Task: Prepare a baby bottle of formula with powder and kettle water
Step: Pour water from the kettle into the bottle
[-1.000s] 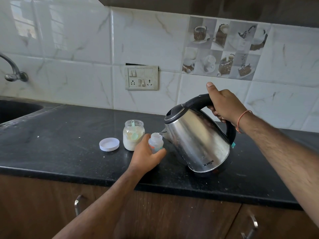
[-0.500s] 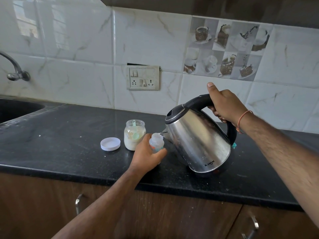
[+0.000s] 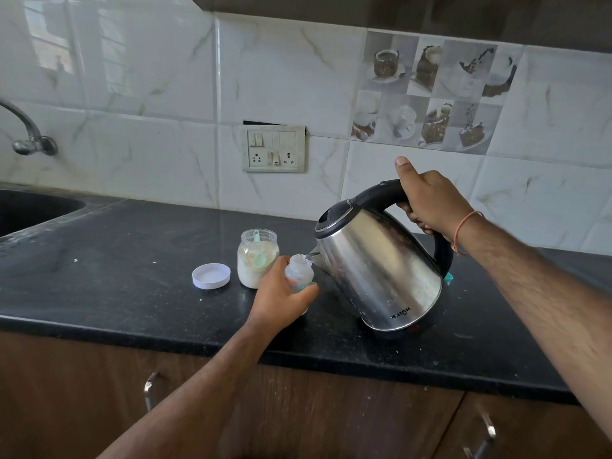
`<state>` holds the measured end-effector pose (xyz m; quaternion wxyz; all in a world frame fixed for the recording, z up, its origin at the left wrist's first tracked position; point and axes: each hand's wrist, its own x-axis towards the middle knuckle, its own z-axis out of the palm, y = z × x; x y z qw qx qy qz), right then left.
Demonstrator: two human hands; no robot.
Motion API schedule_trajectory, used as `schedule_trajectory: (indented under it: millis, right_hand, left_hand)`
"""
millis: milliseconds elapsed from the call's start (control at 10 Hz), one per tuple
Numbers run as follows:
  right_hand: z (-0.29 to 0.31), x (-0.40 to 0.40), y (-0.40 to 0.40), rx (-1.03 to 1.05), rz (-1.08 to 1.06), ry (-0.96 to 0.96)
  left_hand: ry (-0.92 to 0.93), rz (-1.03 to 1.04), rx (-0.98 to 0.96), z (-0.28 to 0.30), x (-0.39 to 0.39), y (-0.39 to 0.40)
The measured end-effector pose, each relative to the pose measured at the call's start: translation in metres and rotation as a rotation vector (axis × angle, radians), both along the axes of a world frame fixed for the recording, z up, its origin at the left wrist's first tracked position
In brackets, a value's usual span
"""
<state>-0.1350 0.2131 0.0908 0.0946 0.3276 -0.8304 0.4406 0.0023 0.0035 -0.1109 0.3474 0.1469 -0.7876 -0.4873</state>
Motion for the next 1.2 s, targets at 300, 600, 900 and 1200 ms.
schedule_trajectory:
  millis: [300,600,900,1200]
  right_hand:
    - [0.0002,0.0008,-0.0011,0.016,-0.001,0.014]
    - [-0.0002,0.0004,0.0001,0.007,-0.004,0.008]
    - [-0.0003,0.0002,0.0009,0.013,-0.007,0.018]
    - [0.0002,0.0014,0.0006,0.016,-0.003,0.016]
  left_hand:
    - [-0.019,0.017,0.008,0.0026,0.0018,0.0020]
    - [-0.046,0.031,0.002,0.0031,0.0030,0.0029]
    - [-0.025,0.038,0.015,0.0016,-0.0001,0.0023]
    - [-0.016,0.021,0.057,0.0040,0.0025,0.0040]
